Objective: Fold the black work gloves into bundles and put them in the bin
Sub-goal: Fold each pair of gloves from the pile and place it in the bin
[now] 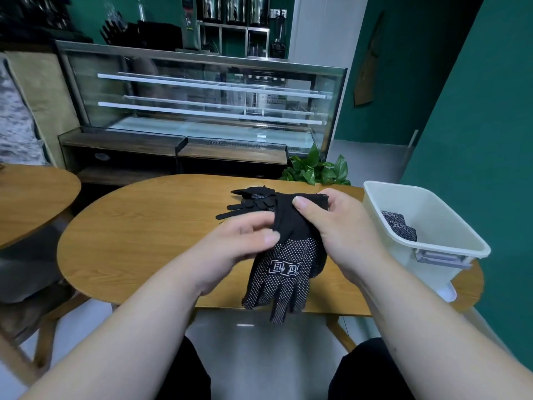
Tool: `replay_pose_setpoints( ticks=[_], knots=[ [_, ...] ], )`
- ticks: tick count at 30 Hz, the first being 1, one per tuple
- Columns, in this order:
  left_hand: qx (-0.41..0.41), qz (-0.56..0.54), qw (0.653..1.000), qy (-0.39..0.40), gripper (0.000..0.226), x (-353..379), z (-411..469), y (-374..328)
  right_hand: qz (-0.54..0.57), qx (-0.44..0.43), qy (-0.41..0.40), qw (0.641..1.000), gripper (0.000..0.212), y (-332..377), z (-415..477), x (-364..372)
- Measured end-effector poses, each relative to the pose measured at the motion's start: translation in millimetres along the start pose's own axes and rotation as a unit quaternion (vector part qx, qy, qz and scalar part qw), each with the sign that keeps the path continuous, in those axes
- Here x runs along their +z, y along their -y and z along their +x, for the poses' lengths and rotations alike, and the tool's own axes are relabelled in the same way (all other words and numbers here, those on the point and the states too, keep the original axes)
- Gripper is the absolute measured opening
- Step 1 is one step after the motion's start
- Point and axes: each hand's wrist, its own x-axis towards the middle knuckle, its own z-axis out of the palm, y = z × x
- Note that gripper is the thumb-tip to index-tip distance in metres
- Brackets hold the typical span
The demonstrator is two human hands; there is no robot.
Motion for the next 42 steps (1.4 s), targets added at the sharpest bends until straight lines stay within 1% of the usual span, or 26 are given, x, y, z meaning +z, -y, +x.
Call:
replay_pose_setpoints(
  ticks=[2,5,7,11,13,17,19,21,24,26,27,28,30,31,32,34,35,36,37,39,41,42],
  knots=[
    [-0.005,0.073,0.994,-0.084,0.029,9.9,6.1,-13.1,-0.015,-0.003,0.008,1.0,0.018,3.8,-2.3,2.4],
    [-0.015,0.124,0.98,-0.155,0.022,12.0,16.8,-17.7,-0.053,-0.01,0.01,0.999,0.024,8.3,-2.3,6.2],
    [-0.006,0.141,0.975,-0.173,0.018,9.9,20.8,-18.9,-0.055,-0.008,0.01,0.998,0.022,9.3,-0.6,5.8],
    [-0.029,0.113,0.977,-0.177,0.017,1.6,24.3,-21.0,-0.007,0.012,0.038,0.999,0.019,5.0,2.8,0.1],
    [-0.043,0.12,0.978,-0.168,0.018,-2.6,25.1,-20.3,0.016,0.012,0.053,0.998,0.02,0.9,3.3,-1.3],
    [-0.045,0.111,0.98,-0.161,0.011,-7.3,28.2,-24.0,0.031,0.011,0.071,0.997,0.019,-6.8,7.3,-3.6],
    [-0.037,0.156,0.974,-0.157,0.009,-13.4,30.3,-25.9,0.029,0.003,0.083,0.996,0.02,-8.8,10.3,-6.7],
    [-0.042,0.206,0.968,-0.136,0.008,-19.8,29.3,-28.4,0.025,-0.007,0.108,0.994,0.02,-9.4,13.0,-10.3],
    [-0.067,0.253,0.962,-0.08,0.006,-25.1,26.3,-35.5,0.022,0.001,0.2,0.98,0.019,-4.7,17.1,-16.0],
    [-0.099,0.244,0.964,-0.037,0.007,-28.6,25.6,-41.0,-0.005,0.016,0.269,0.963,0.027,-0.8,22.9,-17.9],
    [-0.114,0.241,0.964,-0.018,0.008,-30.5,26.5,-43.5,-0.012,0.025,0.295,0.955,0.032,0.5,27.4,-18.5],
    [-0.123,0.243,0.962,-0.004,0.008,-32.7,28.5,-45.3,-0.011,0.038,0.313,0.949,0.032,1.5,32.6,-18.6],
    [-0.126,0.263,0.957,-0.002,0.009,-37.5,35.8,-47.3,-0.008,0.064,0.316,0.947,0.026,3.8,42.8,-16.7],
    [-0.12,0.282,0.952,-0.012,0.009,-39.1,40.5,-47.5,-0.023,0.068,0.297,0.952,0.024,4.3,47.7,-15.0],
    [-0.108,0.308,0.945,-0.025,0.01,-40.7,45.7,-47.6,-0.056,0.055,0.264,0.961,0.022,4.0,52.4,-12.9],
    [-0.081,0.356,0.93,-0.051,0.013,-43.5,52.8,-49.1,-0.12,-0.015,0.181,0.976,0.016,4.0,57.2,-8.3],
    [-0.074,0.369,0.925,-0.055,0.012,-43.9,53.6,-51.0,-0.128,-0.047,0.152,0.979,0.013,4.1,57.5,-7.2],
    [-0.068,0.373,0.924,-0.047,0.011,-44.7,53.5,-53.1,-0.121,-0.065,0.14,0.981,0.012,4.0,56.6,-8.0],
    [-0.067,0.369,0.926,-0.032,0.01,-46.0,52.3,-54.8,-0.11,-0.072,0.146,0.981,0.011,4.0,55.1,-10.0],
    [-0.082,0.339,0.937,0.015,0.008,-46.2,47.4,-57.7,-0.062,-0.06,0.197,0.977,0.012,6.9,49.2,-15.7],
    [-0.103,0.277,0.953,0.065,0.003,-44.0,41.1,-60.2,0.032,-0.01,0.268,0.963,0.01,11.1,43.7,-20.9],
    [-0.113,0.245,0.959,0.085,0.007,-43.4,38.2,-62.5,0.072,0.023,0.297,0.952,0.008,13.4,42.4,-22.1]
  ],
)
